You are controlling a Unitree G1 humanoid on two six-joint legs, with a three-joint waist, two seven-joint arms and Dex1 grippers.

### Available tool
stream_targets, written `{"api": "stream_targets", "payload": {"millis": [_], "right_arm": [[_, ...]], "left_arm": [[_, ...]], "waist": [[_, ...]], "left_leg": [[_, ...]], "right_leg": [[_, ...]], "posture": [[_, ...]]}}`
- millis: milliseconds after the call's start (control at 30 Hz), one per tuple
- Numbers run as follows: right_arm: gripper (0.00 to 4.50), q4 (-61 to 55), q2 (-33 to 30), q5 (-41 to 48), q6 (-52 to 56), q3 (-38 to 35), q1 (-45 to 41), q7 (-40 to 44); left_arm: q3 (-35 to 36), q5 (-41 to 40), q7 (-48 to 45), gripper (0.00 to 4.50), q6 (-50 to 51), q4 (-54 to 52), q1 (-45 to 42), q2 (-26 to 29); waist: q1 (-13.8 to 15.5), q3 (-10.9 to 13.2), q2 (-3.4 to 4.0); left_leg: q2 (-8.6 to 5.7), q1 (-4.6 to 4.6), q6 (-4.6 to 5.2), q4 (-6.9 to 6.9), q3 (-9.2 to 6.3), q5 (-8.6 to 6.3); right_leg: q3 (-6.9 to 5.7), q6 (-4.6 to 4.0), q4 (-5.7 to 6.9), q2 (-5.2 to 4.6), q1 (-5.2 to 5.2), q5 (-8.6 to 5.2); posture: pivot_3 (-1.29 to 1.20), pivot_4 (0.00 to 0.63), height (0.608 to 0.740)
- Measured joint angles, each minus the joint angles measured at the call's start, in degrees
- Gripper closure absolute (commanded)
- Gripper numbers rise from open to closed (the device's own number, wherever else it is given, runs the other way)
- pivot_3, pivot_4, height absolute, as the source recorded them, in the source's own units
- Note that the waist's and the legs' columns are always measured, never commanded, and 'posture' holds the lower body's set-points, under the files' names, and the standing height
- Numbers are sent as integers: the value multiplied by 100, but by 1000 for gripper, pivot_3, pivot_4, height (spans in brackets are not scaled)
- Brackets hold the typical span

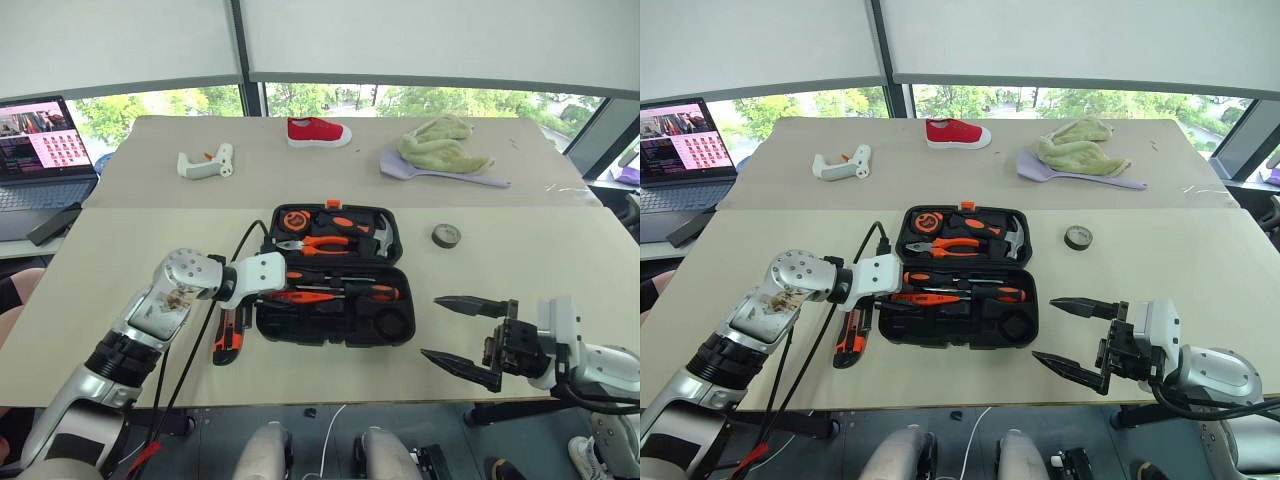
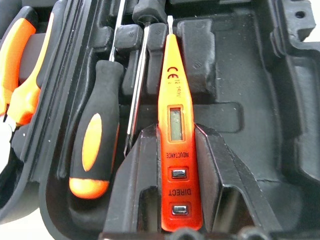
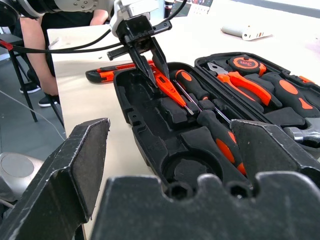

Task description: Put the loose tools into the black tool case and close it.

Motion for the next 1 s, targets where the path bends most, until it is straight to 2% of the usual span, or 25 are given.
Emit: {"api": "stream_targets", "payload": {"millis": [433,500,533,667,767,900,1000], "right_arm": [[0,0,14,-10,13,64,79,1],[0,20,40,-16,11,93,68,1],[0,51,55,-20,11,102,49,1],[0,179,77,-38,6,123,-31,8],[0,235,77,-78,4,153,-75,65],[0,269,77,-82,-6,200,-87,127],[0,270,79,-84,-6,202,-67,126]], "left_arm": [[-90,225,-198,4012,-520,160,-106,127],[-77,190,-243,3010,-397,163,-120,114],[-63,159,-281,2761,-308,161,-124,102],[87,-273,-550,1305,-84,133,-46,12],[224,-611,-589,1305,-107,62,13,-193],[824,-976,-532,1305,-437,-64,14,-200],[1037,-1149,-390,2034,-530,-9,159,-377]], "waist": [[-27,-1,2],[-33,-1,2],[-37,-1,2],[-36,0,2],[-11,4,-5],[-6,6,-8],[-1,6,-8]], "left_leg": [[4,5,1,-1,0,-1],[4,5,1,-1,1,-1],[4,5,1,-1,1,-1],[4,0,2,-1,1,-1],[5,-7,2,7,0,-1],[5,-4,2,7,-1,-1],[4,-3,2,7,-1,-1]], "right_leg": [[4,-1,1,8,2,0],[4,-1,1,8,2,0],[5,-1,1,8,2,0],[5,0,1,7,-3,0],[3,0,4,5,-6,0],[3,-1,4,3,-3,0],[3,0,4,1,-2,0]], "posture": [[0,150,740],[0,150,740],[0,150,740],[0,150,740],[0,150,740],[0,150,740],[0,150,740]]}}
